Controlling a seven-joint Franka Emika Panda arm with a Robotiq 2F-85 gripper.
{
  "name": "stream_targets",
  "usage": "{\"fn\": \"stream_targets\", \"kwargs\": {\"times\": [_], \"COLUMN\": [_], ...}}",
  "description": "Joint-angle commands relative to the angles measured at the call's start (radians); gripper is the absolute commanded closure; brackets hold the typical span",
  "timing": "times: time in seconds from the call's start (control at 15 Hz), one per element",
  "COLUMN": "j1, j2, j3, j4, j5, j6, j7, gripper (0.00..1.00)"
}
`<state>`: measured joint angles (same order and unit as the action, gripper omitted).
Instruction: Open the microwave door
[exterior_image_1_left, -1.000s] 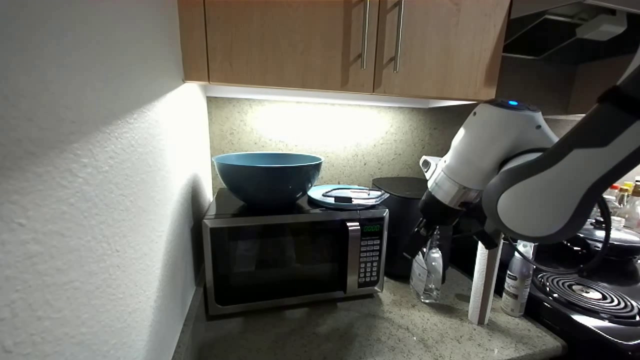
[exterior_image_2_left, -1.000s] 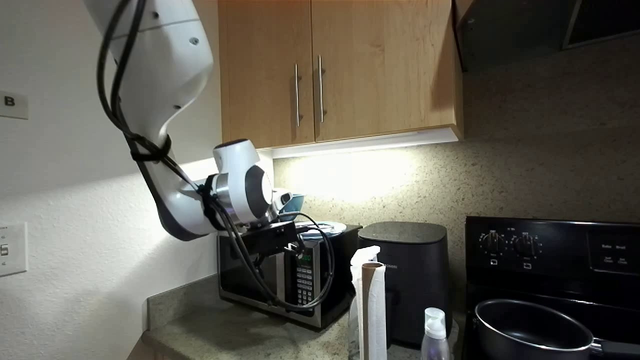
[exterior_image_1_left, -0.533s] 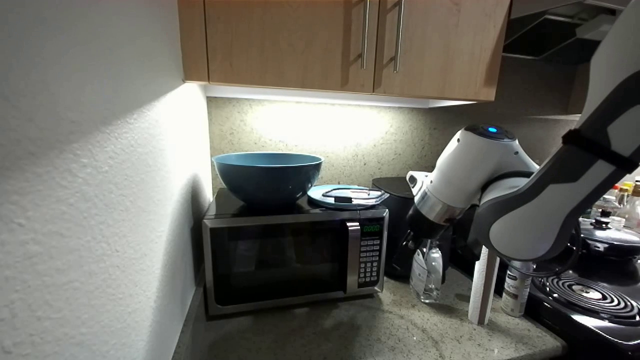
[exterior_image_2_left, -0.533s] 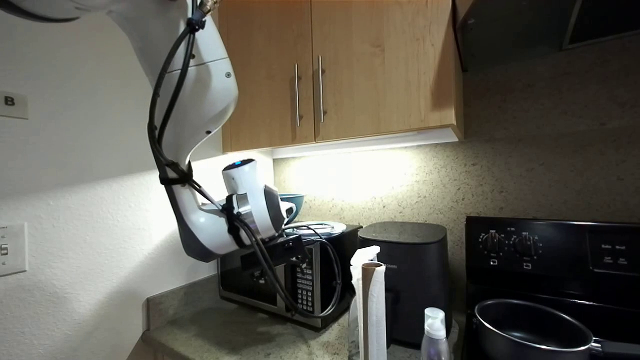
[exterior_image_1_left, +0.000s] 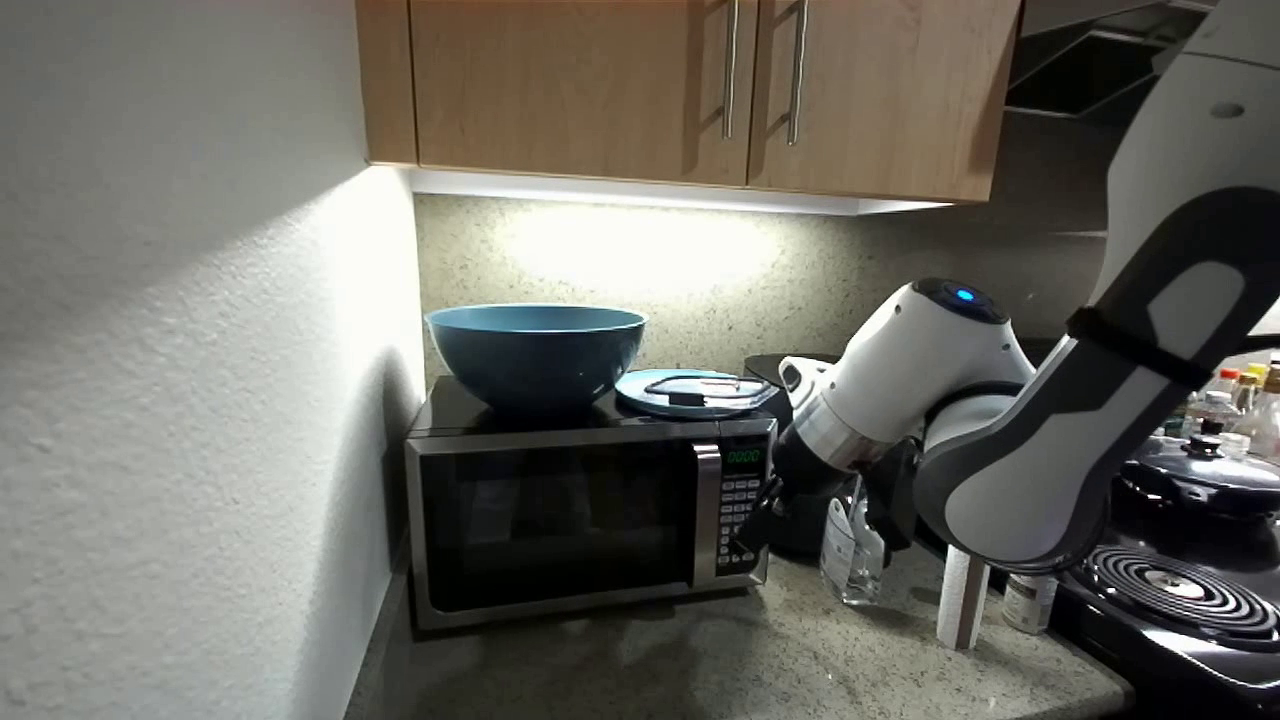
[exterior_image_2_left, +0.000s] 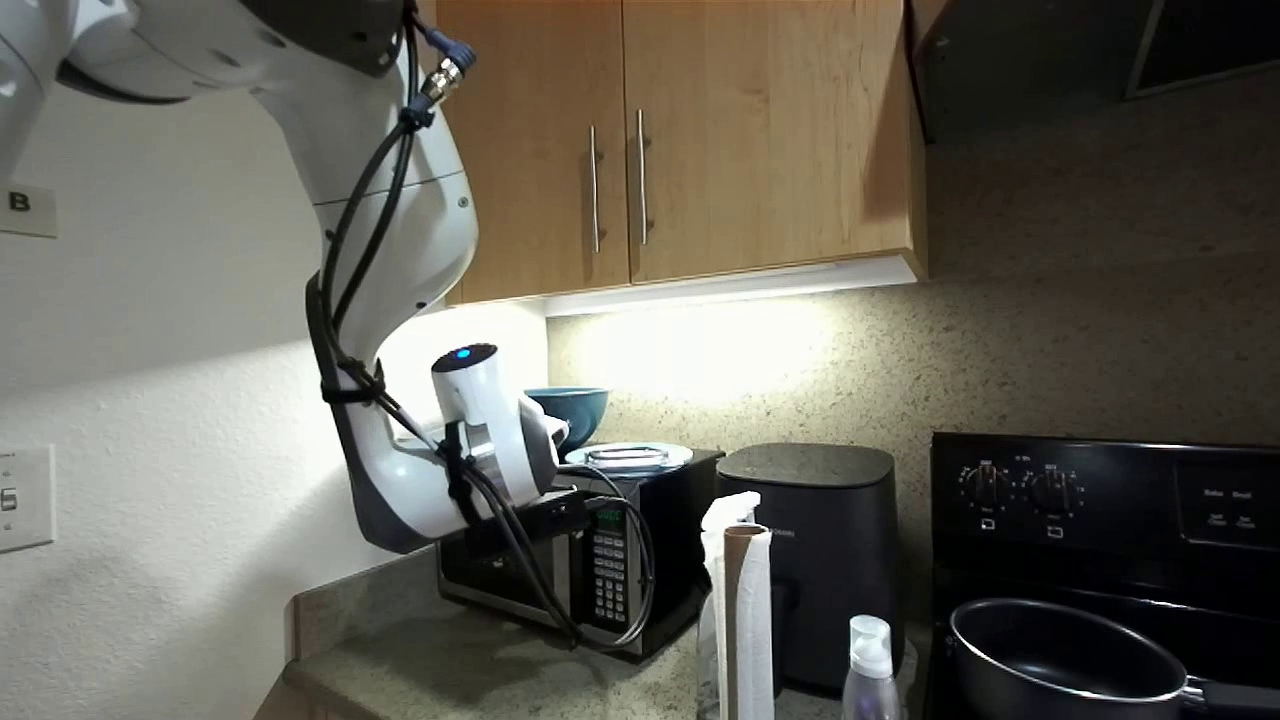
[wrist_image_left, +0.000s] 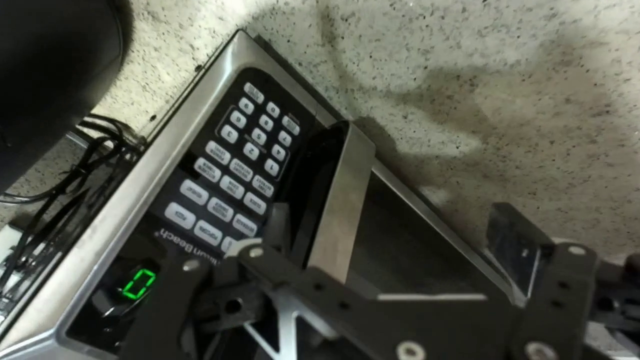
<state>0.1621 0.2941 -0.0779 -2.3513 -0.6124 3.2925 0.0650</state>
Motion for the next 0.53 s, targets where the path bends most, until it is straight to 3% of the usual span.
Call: {"fn": "stream_targets", "kwargs": {"times": [0.0, 0.13, 0.2, 0.27, 0.47], "j1": [0.18, 0.278, 0.195, 0.244, 0.239], "j2": [0.089, 0.159, 0.119, 0.151, 0.128], "j3": [-0.203, -0.3, -0.169, -0.214, -0.218], "j4": [0.085, 0.12, 0.191, 0.172, 0.161], "j5": [0.032, 0.115, 0.134, 0.157, 0.137], "j6": [0.177, 0.315, 0.204, 0.204, 0.159], "j7": [-0.028, -0.089, -0.087, -0.051, -0.037], "gripper": [0.0, 0.0, 0.0, 0.0, 0.0]}}
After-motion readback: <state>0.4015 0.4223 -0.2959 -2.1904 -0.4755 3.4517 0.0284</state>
